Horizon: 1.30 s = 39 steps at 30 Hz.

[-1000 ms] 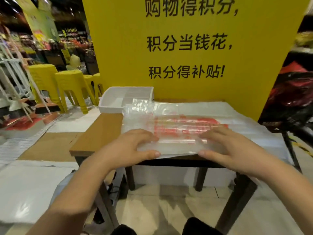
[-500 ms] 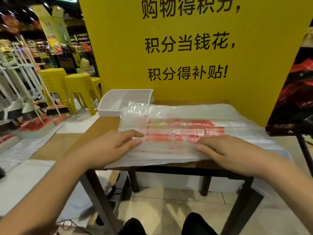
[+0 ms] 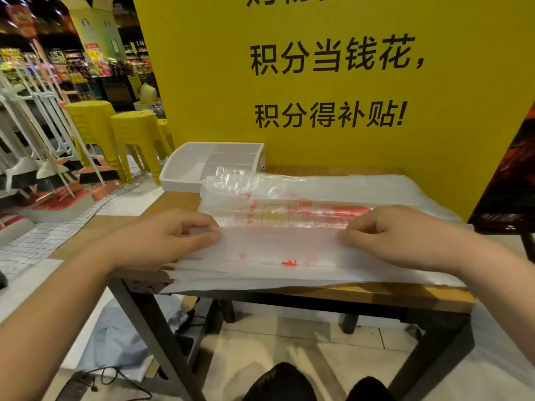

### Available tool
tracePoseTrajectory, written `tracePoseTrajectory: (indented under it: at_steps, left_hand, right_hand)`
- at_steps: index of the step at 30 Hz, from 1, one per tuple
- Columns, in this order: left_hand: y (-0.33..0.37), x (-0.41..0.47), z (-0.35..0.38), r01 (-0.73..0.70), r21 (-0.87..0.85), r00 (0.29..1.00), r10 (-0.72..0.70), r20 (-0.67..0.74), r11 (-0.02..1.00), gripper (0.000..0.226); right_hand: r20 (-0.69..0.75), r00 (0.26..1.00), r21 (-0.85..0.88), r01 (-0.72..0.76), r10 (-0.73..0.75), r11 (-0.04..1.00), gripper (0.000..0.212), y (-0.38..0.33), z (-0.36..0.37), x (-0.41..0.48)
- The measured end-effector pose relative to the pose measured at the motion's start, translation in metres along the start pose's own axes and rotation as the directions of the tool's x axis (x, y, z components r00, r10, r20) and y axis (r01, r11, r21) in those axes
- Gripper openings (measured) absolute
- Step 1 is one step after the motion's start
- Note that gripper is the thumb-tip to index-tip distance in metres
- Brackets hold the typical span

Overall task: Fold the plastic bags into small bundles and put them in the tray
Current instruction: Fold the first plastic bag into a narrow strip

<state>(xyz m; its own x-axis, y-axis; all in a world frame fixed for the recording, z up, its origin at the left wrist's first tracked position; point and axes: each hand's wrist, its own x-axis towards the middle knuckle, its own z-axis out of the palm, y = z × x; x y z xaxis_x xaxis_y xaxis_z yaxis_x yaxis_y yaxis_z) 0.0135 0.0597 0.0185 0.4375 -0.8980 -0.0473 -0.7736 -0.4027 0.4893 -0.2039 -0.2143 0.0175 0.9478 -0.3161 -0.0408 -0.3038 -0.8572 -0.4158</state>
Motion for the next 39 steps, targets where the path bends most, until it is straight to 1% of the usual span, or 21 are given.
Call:
tracePoseTrajectory:
  at_steps: [2, 3, 4, 6, 8, 10, 11, 14, 16, 18, 19, 21, 23, 25, 27, 28, 30, 33, 34, 37, 39]
  left_hand:
    - [-0.003, 0.000, 0.003, -0.012, -0.056, 1.000, 0.010, -0.029, 0.998, 0.037]
    - [-0.005, 0.001, 0.004, -0.014, -0.078, 1.000, 0.012, -0.028, 0.997, 0.042]
    - [-0.006, 0.001, 0.004, -0.010, -0.090, 1.000, 0.008, -0.027, 0.996, 0.044]
    - [-0.009, 0.003, 0.002, -0.011, -0.070, 0.998, 0.007, -0.061, 0.998, 0.036]
    - [-0.014, 0.002, -0.002, -0.038, 0.004, 0.989, 0.038, -0.145, 0.999, 0.023]
    - [-0.022, 0.000, -0.006, -0.074, 0.061, 0.969, 0.086, -0.230, 0.995, 0.009]
    - [-0.027, -0.001, -0.009, -0.078, 0.073, 0.961, 0.095, -0.260, 0.994, 0.010]
    - [-0.044, -0.003, -0.015, -0.066, -0.016, 0.956, 0.059, -0.286, 0.998, 0.015]
    - [-0.049, -0.001, -0.015, -0.027, -0.118, 0.972, -0.002, -0.233, 0.993, 0.020]
    - [-0.055, 0.002, -0.008, 0.015, -0.164, 0.989, -0.039, -0.142, 0.986, 0.025]
    - [-0.057, 0.003, -0.003, 0.026, -0.172, 0.991, -0.048, -0.126, 0.985, 0.024]
    - [-0.060, 0.007, 0.006, 0.025, -0.218, 0.984, -0.063, -0.169, 0.976, 0.017]
    - [-0.060, 0.008, 0.012, 0.024, -0.283, 0.971, -0.090, -0.221, 0.959, 0.011]
    - [-0.058, 0.009, 0.015, 0.038, -0.298, 0.958, -0.119, -0.260, 0.954, 0.010]
    - [-0.052, 0.008, 0.018, 0.015, -0.330, 0.944, -0.122, -0.307, 0.944, 0.008]
    - [-0.049, 0.009, 0.019, -0.003, -0.351, 0.937, -0.120, -0.328, 0.936, 0.006]
    - [-0.047, 0.011, 0.021, -0.028, -0.392, 0.913, -0.136, -0.385, 0.920, 0.004]
    - [-0.047, 0.015, 0.021, -0.045, -0.435, 0.875, -0.174, -0.452, 0.899, 0.006]
    - [-0.047, 0.017, 0.021, -0.041, -0.433, 0.871, -0.180, -0.458, 0.901, 0.010]
    - [-0.042, 0.013, 0.022, -0.010, -0.347, 0.900, -0.143, -0.412, 0.938, 0.020]
    - [-0.042, 0.007, 0.022, 0.037, -0.280, 0.926, -0.138, -0.351, 0.959, 0.028]
  right_hand:
    - [-0.013, 1.000, -0.028, -0.015, 0.014, 1.000, 0.058, 0.000, 0.004, 0.000]
    - [-0.013, 1.000, -0.034, -0.026, 0.026, 0.999, 0.058, -0.001, 0.004, -0.001]
    - [-0.011, 1.000, -0.053, -0.024, 0.023, 0.998, 0.053, -0.001, 0.003, -0.002]
    - [0.027, 0.999, -0.146, -0.015, 0.020, 0.989, 0.036, -0.003, 0.002, -0.004]
    - [0.011, 0.999, -0.219, -0.039, 0.042, 0.975, 0.037, -0.007, -0.001, -0.005]
    - [-0.009, 0.999, -0.230, -0.049, 0.048, 0.972, 0.024, -0.007, -0.001, -0.001]
    - [0.005, 0.999, -0.248, -0.049, 0.052, 0.968, 0.020, -0.008, -0.001, 0.001]
    - [0.056, 0.993, -0.275, -0.087, 0.107, 0.957, 0.036, -0.009, -0.005, 0.013]
    - [0.090, 0.987, -0.280, -0.105, 0.135, 0.954, 0.035, -0.012, -0.009, 0.018]
    - [0.113, 0.981, -0.282, -0.118, 0.155, 0.952, 0.046, -0.012, -0.010, 0.026]
    - [0.133, 0.976, -0.283, -0.128, 0.171, 0.951, 0.051, -0.011, -0.011, 0.027]
    - [0.172, 0.968, -0.261, -0.136, 0.185, 0.956, 0.058, -0.010, -0.011, 0.025]
    - [0.177, 0.969, -0.207, -0.132, 0.170, 0.969, 0.061, -0.007, -0.012, 0.020]
    - [0.125, 0.978, -0.095, -0.154, 0.166, 0.983, 0.064, -0.005, -0.013, 0.015]
    - [0.070, 0.983, -0.002, -0.167, 0.167, 0.986, 0.068, -0.005, -0.014, 0.014]
    - [0.057, 0.983, 0.032, -0.174, 0.172, 0.984, 0.066, -0.008, -0.014, 0.013]
    - [0.038, 0.986, 0.009, -0.161, 0.161, 0.987, 0.056, -0.008, -0.013, 0.014]
    - [-0.019, 0.987, -0.208, -0.161, 0.161, 0.965, 0.049, 0.005, -0.011, 0.015]
    - [-0.039, 0.983, -0.225, -0.184, 0.180, 0.957, 0.044, 0.009, -0.012, 0.014]
    - [-0.058, 0.981, -0.186, -0.195, 0.187, 0.963, 0.027, 0.023, -0.015, 0.007]
    - [-0.083, 0.982, -0.150, -0.181, 0.170, 0.972, 0.022, 0.033, -0.014, 0.003]
